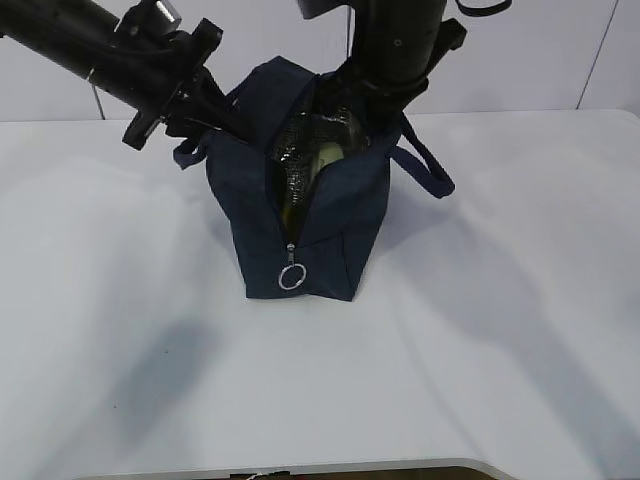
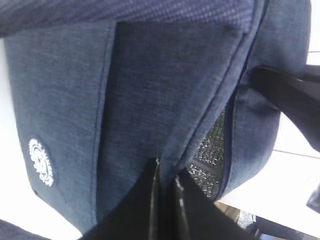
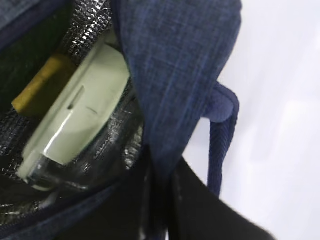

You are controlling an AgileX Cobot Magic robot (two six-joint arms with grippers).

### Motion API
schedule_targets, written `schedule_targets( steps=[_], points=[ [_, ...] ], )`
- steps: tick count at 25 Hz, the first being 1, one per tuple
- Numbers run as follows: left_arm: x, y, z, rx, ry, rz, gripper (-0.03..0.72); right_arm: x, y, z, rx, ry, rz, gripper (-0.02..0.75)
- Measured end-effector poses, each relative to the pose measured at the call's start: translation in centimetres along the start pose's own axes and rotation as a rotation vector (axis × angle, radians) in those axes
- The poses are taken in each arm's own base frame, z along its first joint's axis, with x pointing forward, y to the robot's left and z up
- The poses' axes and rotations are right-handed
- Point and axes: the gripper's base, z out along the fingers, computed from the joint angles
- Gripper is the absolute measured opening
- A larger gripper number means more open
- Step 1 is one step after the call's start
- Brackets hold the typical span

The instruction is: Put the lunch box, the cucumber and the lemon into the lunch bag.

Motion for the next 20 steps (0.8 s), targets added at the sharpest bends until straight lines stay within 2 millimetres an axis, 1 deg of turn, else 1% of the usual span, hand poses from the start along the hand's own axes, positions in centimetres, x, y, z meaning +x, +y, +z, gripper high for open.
schedule_targets(
  steps=[1,3,6,9,11,16,18,20],
  points=[
    [0.0,0.1,0.1,-0.001,-0.001,-0.001,-0.008,0.0,0.0,0.0,0.0,-0.002,0.001,0.056],
    [-0.1,0.2,0.2,-0.002,-0.004,-0.005,0.018,-0.1,0.0,0.0,0.002,-0.01,0.0,0.128],
    [-0.2,0.3,0.3,-0.003,-0.012,-0.007,0.094,-0.1,0.0,0.1,0.001,-0.01,0.0,0.253],
    [-0.2,0.2,0.3,0.007,-0.011,-0.012,0.156,-0.1,0.0,0.1,0.001,-0.01,0.0,0.34],
    [-0.1,0.1,0.3,0.021,-0.001,-0.013,0.198,-0.1,0.0,0.1,0.001,-0.01,0.0,0.358],
    [0.0,0.0,0.3,0.025,0.011,-0.003,0.35,-0.1,0.0,-0.4,-0.005,-0.02,0.006,0.368],
    [0.0,-0.2,0.0,0.032,0.007,-0.001,0.382,-0.1,-0.1,-0.9,-0.007,-0.031,0.011,0.368],
    [0.1,-0.6,-0.3,0.036,0.0,0.009,0.394,-0.1,-0.3,-1.8,-0.008,-0.049,0.02,0.37]
  ],
)
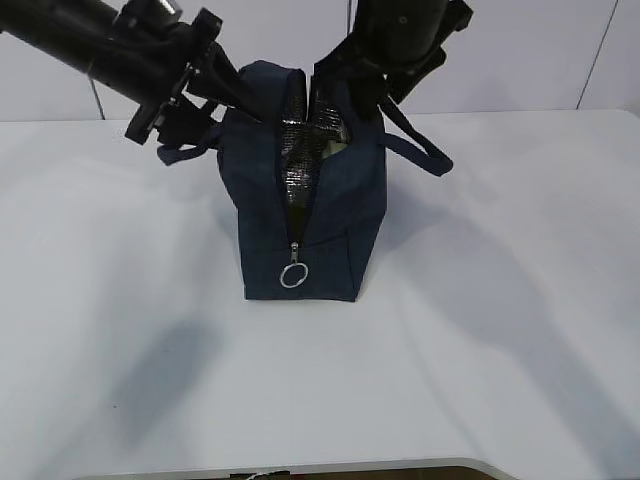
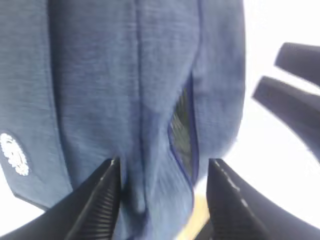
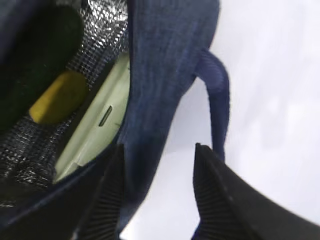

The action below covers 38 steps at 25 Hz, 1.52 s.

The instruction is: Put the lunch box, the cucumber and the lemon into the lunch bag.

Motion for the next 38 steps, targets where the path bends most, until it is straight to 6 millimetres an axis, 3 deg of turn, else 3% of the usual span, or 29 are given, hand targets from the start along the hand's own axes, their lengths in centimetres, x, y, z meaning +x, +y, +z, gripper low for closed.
schedule_targets(
  steps=[11,17,29,34,38],
  points=[
    [0.8,-1.9,-1.8,0.011,0.004,0.051,0.4,0.1,-0.6,-4.3,-0.023,-0.086,0.035,0.374],
    [0.4,-1.4,-3.8,0.0,-0.037,0.044,0.4,0.3,-1.0,-6.7,-0.03,-0.133,0.047,0.375],
    [0.1,-2.3,-4.9,0.093,-0.085,0.069,0.4,0.6,-1.0,-9.0,-0.073,-0.176,0.068,0.374],
    [0.6,-3.4,-7.4,0.077,-0.135,0.108,0.381,1.0,-0.9,-11.4,-0.128,-0.225,0.089,0.374],
    [1.9,-4.3,-9.7,-0.077,-0.154,0.209,0.35,1.8,-1.1,-13.8,-0.159,-0.266,0.101,0.374]
  ],
)
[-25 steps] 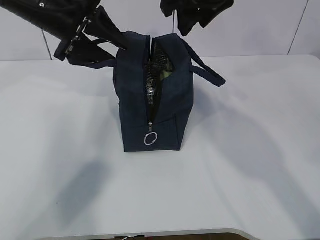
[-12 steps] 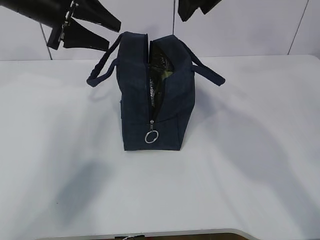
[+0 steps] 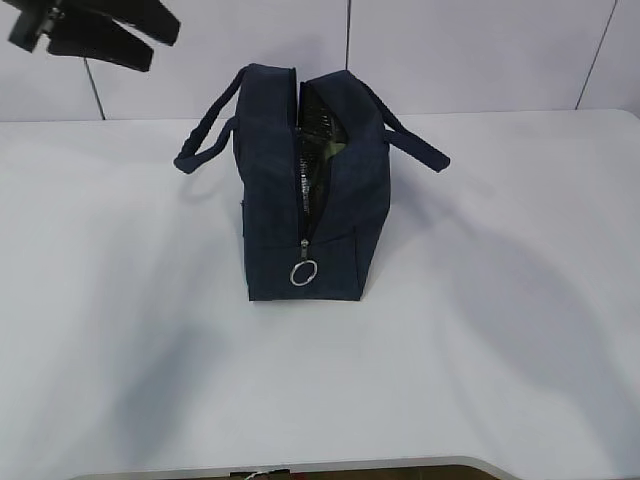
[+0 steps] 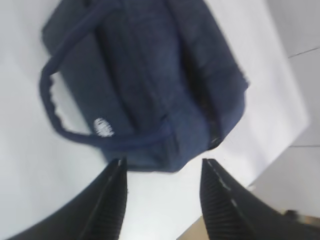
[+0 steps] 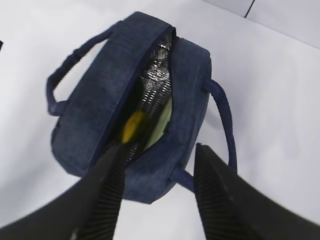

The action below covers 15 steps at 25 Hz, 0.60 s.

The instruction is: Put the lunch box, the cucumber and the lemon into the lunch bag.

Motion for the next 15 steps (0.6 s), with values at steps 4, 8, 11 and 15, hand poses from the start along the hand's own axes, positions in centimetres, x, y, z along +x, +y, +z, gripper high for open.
schedule_targets(
  steps=[4,8,11,15],
  points=[
    [1.4,-2.0,-1.9,-0.163,0.025,0.124,0.342,1.1,0.1,-2.0,-0.014,-0.003,0.0,0.366],
    [2.5,-4.0,-2.8,-0.228,0.029,0.195,0.342,2.7,0.1,-3.3,-0.015,0.016,-0.029,0.314],
    [3.2,-4.9,-2.8,-0.269,0.042,0.208,0.34,4.0,0.1,-4.2,-0.016,0.033,-0.051,0.29],
    [4.7,-5.4,-2.4,-0.292,0.083,0.209,0.338,5.9,0.1,-4.7,-0.016,0.02,-0.11,0.283]
  ],
)
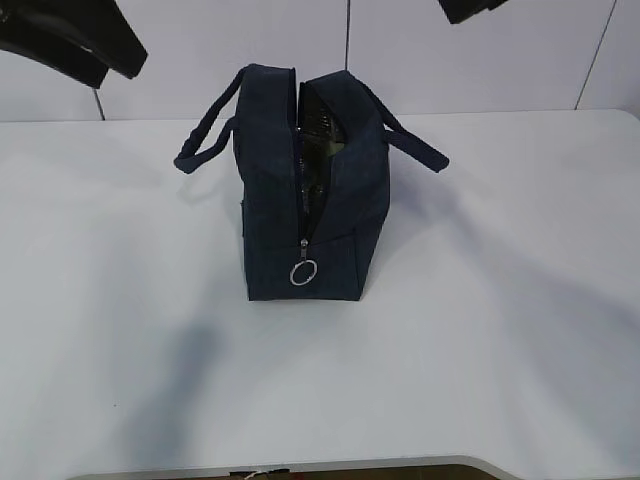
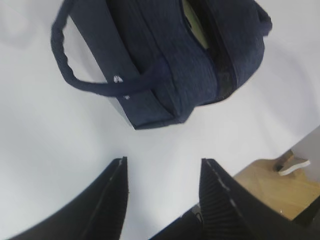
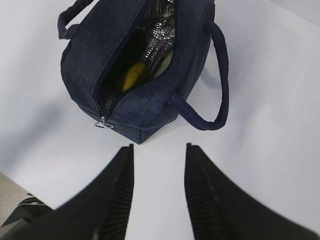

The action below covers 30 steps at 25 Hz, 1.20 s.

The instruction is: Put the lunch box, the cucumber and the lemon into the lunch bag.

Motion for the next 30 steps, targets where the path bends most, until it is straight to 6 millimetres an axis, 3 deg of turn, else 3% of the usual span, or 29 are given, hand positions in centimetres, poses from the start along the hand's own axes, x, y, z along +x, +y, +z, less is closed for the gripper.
schedule_targets(
  steps=[8,17,21,26,30],
  points=[
    [2.4,-0.8,-2.0,-0.03,-0.01,0.009,0.296,4.4,0.7,1.4,0.022,-0.184,-0.075,0.281],
    [5.8,-3.0,-7.0,-0.035,-0.114,0.059,0.278,10.0,1.5,6.9,0.034,-0.304,-0.082,0.281],
    [6.6,-3.6,-8.2,-0.034,-0.147,0.074,0.278,10.4,1.6,8.5,0.029,-0.292,-0.074,0.281],
    [7.2,-3.4,-8.0,-0.034,-0.133,0.068,0.254,10.4,1.9,10.2,-0.021,-0.27,0.055,0.281],
    [9.1,-3.2,-7.8,-0.039,-0.109,0.059,0.249,10.7,1.9,12.1,-0.013,-0.296,0.084,0.281]
  ],
)
